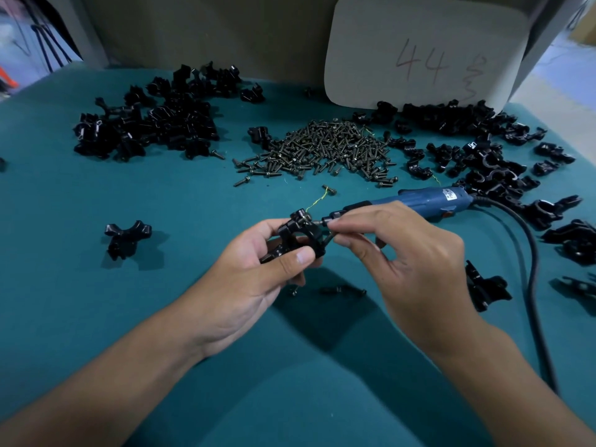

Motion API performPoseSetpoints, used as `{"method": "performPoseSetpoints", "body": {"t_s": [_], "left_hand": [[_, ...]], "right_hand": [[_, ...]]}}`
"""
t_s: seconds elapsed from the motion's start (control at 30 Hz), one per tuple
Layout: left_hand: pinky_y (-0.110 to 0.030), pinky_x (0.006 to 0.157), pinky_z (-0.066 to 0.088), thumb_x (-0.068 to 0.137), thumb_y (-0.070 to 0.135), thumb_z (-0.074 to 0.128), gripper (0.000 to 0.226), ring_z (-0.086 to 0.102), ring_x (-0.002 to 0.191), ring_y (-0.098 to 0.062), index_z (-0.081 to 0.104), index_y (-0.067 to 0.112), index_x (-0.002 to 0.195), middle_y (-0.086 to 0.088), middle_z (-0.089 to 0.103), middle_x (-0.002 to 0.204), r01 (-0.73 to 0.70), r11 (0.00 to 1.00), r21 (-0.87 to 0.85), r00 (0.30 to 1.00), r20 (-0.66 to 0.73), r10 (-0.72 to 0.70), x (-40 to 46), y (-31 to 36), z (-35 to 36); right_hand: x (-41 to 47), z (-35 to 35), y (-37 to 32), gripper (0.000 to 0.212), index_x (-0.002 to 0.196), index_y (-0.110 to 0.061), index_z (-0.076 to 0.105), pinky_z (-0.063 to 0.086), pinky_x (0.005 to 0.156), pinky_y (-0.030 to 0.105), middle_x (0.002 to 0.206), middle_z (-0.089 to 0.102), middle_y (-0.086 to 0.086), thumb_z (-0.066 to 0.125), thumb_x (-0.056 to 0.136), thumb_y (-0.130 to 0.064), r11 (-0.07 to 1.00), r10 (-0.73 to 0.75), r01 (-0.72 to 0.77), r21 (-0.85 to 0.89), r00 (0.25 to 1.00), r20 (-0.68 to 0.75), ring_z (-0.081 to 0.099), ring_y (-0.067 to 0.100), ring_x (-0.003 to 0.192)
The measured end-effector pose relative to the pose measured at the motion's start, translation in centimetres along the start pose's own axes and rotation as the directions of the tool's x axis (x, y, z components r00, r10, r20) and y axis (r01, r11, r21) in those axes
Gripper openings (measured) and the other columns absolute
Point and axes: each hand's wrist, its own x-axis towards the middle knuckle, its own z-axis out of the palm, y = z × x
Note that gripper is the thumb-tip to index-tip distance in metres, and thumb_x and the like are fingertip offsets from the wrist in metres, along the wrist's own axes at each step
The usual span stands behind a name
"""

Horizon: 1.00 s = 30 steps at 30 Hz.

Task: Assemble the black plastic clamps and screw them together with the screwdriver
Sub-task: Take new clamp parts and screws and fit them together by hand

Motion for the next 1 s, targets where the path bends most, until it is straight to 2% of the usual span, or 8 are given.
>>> {"method": "performPoseSetpoints", "body": {"t_s": [0.23,0.37,0.57,0.67,0.77,0.9,1.0], "left_hand": [[-0.027,0.077,0.048,0.083,0.009,0.063,0.049,0.065,0.095,-0.015,0.053,-0.009,0.128,-0.006,0.070,0.103,0.005,0.997,-0.083,1.000,0.007,-0.004,-0.06,0.47,0.52],[-0.024,0.073,0.049,0.083,0.009,0.064,0.045,0.066,0.093,-0.014,0.055,-0.004,0.125,-0.005,0.070,0.105,0.014,0.995,-0.100,1.000,0.004,-0.014,-0.13,0.64,0.43],[-0.025,0.074,0.048,0.084,0.009,0.063,0.045,0.066,0.095,-0.014,0.055,-0.004,0.126,-0.006,0.068,0.107,0.031,0.993,-0.113,0.999,0.020,-0.029,-0.25,0.76,0.64],[-0.025,0.072,0.049,0.084,0.008,0.062,0.050,0.066,0.094,-0.015,0.052,-0.008,0.131,-0.007,0.069,0.108,0.038,0.989,-0.142,0.999,0.025,-0.035,-0.24,0.93,0.67],[-0.025,0.073,0.049,0.085,0.008,0.062,0.053,0.065,0.095,-0.015,0.050,-0.010,0.134,-0.009,0.068,0.111,0.046,0.991,-0.124,0.999,0.026,-0.043,-0.26,0.83,0.60],[-0.024,0.073,0.049,0.084,0.009,0.064,0.052,0.064,0.094,-0.016,0.051,-0.007,0.131,-0.009,0.069,0.111,0.033,0.999,-0.018,0.999,0.013,-0.033,-0.21,0.57,0.67],[-0.022,0.071,0.050,0.081,0.011,0.067,0.050,0.059,0.095,-0.022,0.054,-0.003,0.127,-0.009,0.068,0.104,0.007,0.998,0.063,1.000,-0.005,-0.006,-0.05,0.49,0.57]], "right_hand": [[-0.43,0.82,0.02,0.006,0.098,-0.003,0.076,0.055,0.083,0.031,0.098,0.074,0.001,0.072,0.093,-0.002,0.996,0.055,-0.054,0.068,0.998,-0.007,0.070,0.016,0.096],[-0.29,0.35,0.36,0.007,0.100,-0.004,0.075,0.049,0.084,0.017,0.098,0.072,0.000,0.071,0.095,-0.003,0.994,0.102,-0.098,0.058,0.991,-0.085,0.067,0.009,0.097],[-0.26,0.78,-0.21,0.005,0.097,-0.003,0.076,0.050,0.083,0.019,0.097,0.073,-0.001,0.072,0.094,-0.004,0.996,0.080,-0.077,0.044,0.994,-0.077,0.069,0.011,0.096],[-0.11,0.65,-0.35,0.004,0.096,-0.004,0.076,0.053,0.083,0.024,0.096,0.073,-0.001,0.073,0.093,-0.004,0.996,0.080,-0.078,0.051,0.996,-0.034,0.069,0.012,0.095],[0.13,0.37,-0.30,0.004,0.096,-0.007,0.076,0.053,0.081,0.023,0.093,0.071,-0.007,0.075,0.091,-0.008,0.995,0.094,-0.095,0.035,0.995,0.024,0.068,0.010,0.091],[0.28,0.06,-0.16,0.011,0.091,-0.011,0.073,0.044,0.072,0.012,0.082,0.069,-0.005,0.071,0.093,-0.022,0.988,0.153,-0.153,-0.012,0.980,0.126,0.058,0.002,0.079],[0.25,-0.02,-0.30,0.015,0.088,-0.010,0.070,0.038,0.069,0.007,0.078,0.065,-0.006,0.069,0.094,-0.024,0.975,0.219,-0.224,0.001,0.955,0.201,0.055,0.002,0.078]]}}
